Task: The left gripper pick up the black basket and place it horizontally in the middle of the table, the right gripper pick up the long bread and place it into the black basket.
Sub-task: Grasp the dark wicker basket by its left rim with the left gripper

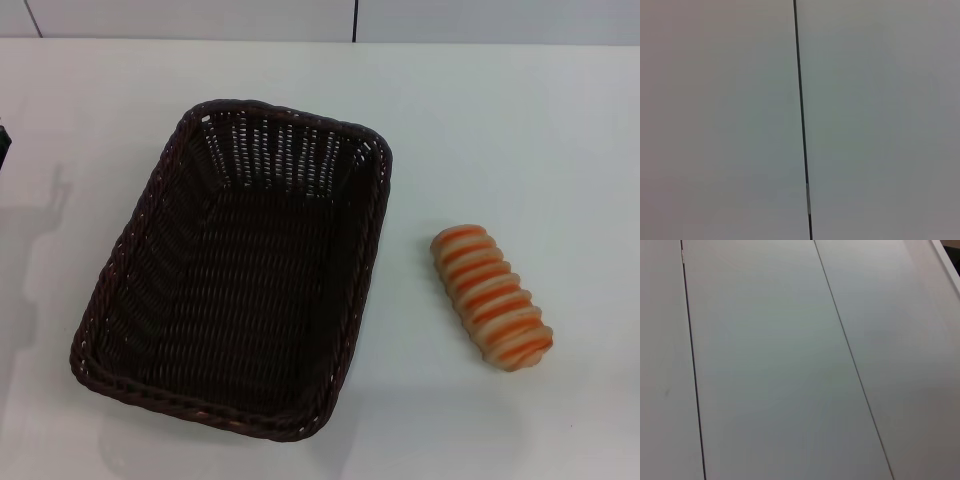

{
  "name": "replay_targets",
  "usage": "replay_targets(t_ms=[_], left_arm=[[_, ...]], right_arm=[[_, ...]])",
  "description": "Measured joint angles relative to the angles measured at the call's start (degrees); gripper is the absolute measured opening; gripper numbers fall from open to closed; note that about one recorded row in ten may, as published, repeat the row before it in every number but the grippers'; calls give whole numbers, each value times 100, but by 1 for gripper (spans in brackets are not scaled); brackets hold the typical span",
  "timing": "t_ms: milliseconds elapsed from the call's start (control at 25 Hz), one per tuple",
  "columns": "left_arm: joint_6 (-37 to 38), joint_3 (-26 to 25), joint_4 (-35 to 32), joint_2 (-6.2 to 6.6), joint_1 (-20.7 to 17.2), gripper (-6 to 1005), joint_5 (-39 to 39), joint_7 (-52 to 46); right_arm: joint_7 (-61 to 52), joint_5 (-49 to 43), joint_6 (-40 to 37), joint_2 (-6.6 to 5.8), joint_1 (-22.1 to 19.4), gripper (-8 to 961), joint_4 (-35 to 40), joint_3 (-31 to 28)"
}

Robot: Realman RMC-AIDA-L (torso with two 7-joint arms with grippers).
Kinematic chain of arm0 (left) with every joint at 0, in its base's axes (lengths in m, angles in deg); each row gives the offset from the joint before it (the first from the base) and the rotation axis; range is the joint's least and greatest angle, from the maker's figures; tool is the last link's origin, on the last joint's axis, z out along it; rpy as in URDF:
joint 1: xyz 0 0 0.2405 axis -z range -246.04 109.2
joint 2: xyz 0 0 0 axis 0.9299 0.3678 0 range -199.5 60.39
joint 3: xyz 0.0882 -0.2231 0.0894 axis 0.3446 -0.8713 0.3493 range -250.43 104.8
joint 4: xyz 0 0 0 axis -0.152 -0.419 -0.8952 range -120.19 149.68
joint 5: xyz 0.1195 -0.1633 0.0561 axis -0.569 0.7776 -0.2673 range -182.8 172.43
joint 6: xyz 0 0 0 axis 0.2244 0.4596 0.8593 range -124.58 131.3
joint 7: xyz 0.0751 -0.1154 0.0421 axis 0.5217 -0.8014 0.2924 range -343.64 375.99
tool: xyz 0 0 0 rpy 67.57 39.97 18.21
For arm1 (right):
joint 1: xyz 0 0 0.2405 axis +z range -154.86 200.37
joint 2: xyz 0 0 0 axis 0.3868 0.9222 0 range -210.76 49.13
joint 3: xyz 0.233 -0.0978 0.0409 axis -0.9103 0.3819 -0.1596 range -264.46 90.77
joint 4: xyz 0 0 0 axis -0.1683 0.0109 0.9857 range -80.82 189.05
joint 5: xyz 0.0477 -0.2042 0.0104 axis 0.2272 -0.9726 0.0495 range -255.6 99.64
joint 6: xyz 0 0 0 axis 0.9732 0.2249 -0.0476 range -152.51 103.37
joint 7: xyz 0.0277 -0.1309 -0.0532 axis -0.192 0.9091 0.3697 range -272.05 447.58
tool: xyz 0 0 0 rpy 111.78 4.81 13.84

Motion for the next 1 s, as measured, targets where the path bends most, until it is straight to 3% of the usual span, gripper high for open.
replay_targets(t_ms=[520, 600, 640, 680, 720, 760, 800, 920, 960, 1000], left_arm=[[-70, 381, 245, 68, -26, 801, -60, -8], [-333, 491, 650, 205, -63, 802, -359, -71], [-333, 491, 650, 205, -63, 802, -359, -71], [-760, 499, 1227, 362, -172, 802, -721, -128], [-760, 499, 1227, 362, -172, 802, -721, -128], [-1494, 479, 1985, 537, -331, 802, -1096, -272], [-1494, 479, 1985, 537, -331, 802, -1096, -272], [-3039, 463, 3356, 870, -556, 802, -1475, -573], [-4182, 486, 4222, 1093, -658, 802, -1534, -725], [-4182, 486, 4222, 1093, -658, 802, -1534, -725]], right_arm=[[0, -6, 0, 0, 0, 824, 0, 9], [0, -9, 1, 0, 2, 824, 0, 9], [0, -9, 1, 0, 2, 824, 0, 9], [0, -9, 3, 0, 15, 824, 1, 9], [0, -9, 3, 0, 15, 824, 1, 9], [0, -9, 26, -1, 37, 824, 0, 9], [0, -9, 26, -1, 37, 824, 0, 9], [-1, -9, 58, -6, 52, 824, 0, 9], [0, -9, 61, -7, 54, 824, 0, 9], [0, -9, 61, -7, 54, 824, 0, 9]])
